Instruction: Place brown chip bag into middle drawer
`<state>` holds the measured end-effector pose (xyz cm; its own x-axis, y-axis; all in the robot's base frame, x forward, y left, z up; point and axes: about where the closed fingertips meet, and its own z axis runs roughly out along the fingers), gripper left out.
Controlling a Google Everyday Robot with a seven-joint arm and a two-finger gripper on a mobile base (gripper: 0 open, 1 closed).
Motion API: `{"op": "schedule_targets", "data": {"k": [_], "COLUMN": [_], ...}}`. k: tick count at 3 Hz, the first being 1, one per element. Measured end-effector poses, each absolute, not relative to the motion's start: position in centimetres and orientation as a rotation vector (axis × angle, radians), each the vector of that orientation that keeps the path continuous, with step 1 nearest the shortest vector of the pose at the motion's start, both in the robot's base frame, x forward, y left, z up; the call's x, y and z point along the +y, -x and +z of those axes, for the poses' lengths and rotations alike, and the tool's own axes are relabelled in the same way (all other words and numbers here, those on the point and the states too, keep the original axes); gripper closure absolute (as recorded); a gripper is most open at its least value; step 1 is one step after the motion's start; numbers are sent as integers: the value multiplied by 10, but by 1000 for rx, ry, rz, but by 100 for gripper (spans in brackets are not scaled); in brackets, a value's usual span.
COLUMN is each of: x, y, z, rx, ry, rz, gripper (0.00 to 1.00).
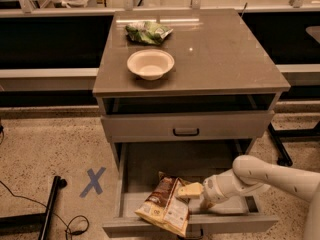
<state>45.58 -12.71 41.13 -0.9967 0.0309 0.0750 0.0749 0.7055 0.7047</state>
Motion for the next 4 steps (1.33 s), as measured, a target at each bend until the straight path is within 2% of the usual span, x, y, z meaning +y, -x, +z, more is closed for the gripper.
{"op": "schedule_targets", "data": {"k": [2, 3, 4], "x": [-95, -81, -75], "y": [-456, -447, -427], "z": [403, 440, 495], "rx": [-2798, -2754, -2724], "ry": [47, -83, -258], "rz": [-1206, -1350, -1529], "gripper": [65, 89, 100]}}
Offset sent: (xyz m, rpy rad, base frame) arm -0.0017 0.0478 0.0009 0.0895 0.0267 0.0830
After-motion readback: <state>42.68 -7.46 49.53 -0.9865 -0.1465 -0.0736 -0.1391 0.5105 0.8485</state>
